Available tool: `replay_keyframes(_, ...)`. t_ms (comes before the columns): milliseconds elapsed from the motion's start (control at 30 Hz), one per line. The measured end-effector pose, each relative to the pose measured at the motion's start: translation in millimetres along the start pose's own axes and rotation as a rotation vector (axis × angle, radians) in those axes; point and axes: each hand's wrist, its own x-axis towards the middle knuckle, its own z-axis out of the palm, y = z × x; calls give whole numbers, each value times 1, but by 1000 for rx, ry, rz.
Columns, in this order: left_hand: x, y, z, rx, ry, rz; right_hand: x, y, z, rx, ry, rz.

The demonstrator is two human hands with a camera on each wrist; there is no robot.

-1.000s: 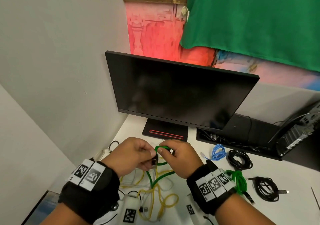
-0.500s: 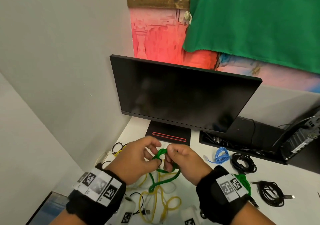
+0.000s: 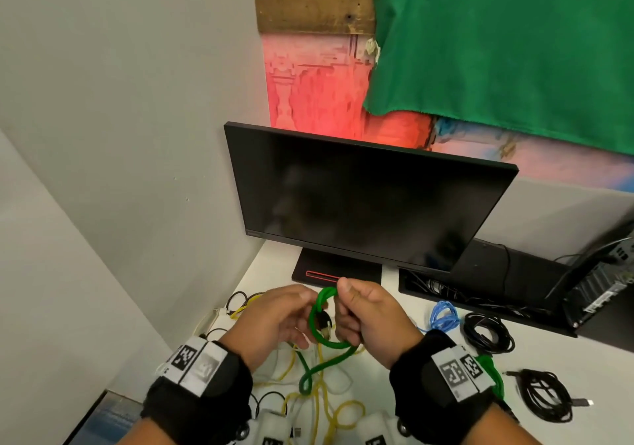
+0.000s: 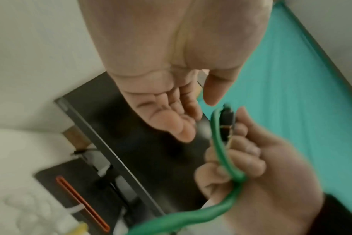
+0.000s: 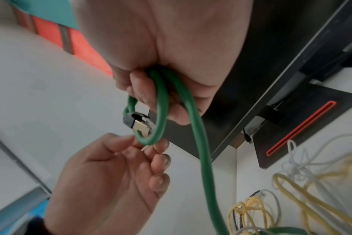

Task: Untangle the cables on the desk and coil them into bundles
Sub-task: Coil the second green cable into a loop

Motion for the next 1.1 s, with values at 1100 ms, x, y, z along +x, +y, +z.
replay_keyframes(1100, 10, 22, -2, -577, -69, -143, 24, 9, -23, -86, 21, 1)
